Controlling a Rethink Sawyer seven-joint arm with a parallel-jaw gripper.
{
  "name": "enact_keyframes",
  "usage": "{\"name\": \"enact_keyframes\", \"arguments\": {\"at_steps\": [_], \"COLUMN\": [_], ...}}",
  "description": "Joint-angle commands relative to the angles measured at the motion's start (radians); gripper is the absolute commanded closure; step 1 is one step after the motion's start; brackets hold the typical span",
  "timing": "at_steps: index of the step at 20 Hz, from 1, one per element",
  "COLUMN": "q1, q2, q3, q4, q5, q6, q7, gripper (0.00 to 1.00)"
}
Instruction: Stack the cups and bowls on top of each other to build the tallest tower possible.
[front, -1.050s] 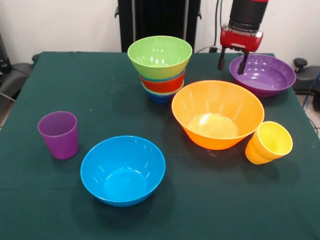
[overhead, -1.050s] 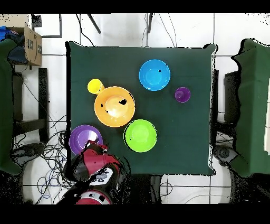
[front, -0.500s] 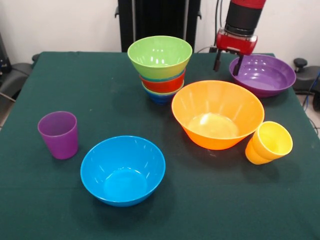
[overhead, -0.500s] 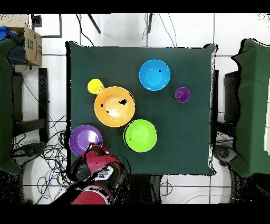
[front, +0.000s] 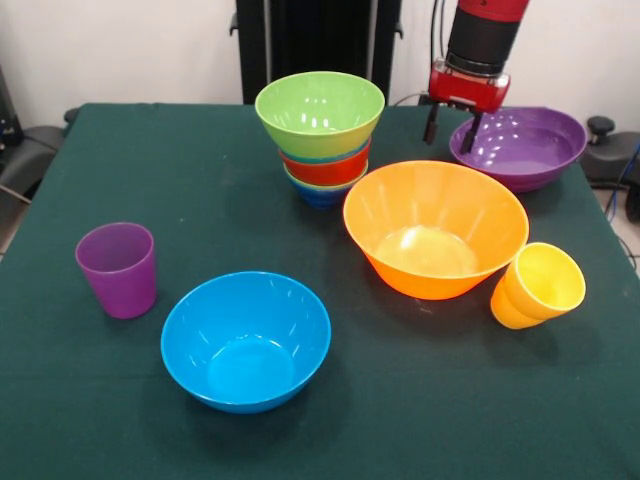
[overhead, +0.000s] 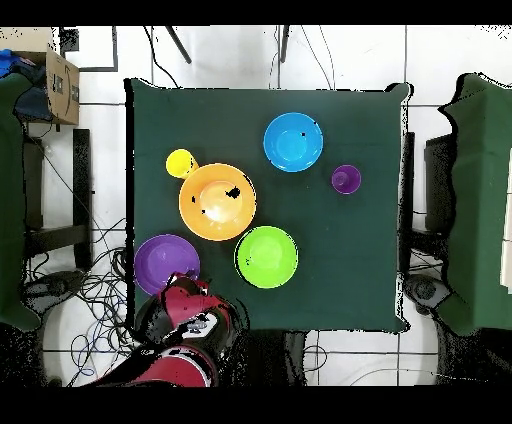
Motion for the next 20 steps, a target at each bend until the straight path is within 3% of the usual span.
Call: {"name": "enact_keyframes", "arguments": {"at_steps": [1,10,20], "q1": [-0.006,-0.033,0.012], "q2": [0.031,-0.003,0.022], "q3": [0.129,0.174,0.170], "q4": [-0.017,-0.015,-0.056], "q5": [0.033,0.027,0.079], "q6": [-0.017,-0.016,-0.010], "q7": [0.179,0.187,0.196], "gripper": [0.00,0.00,0.00]}}
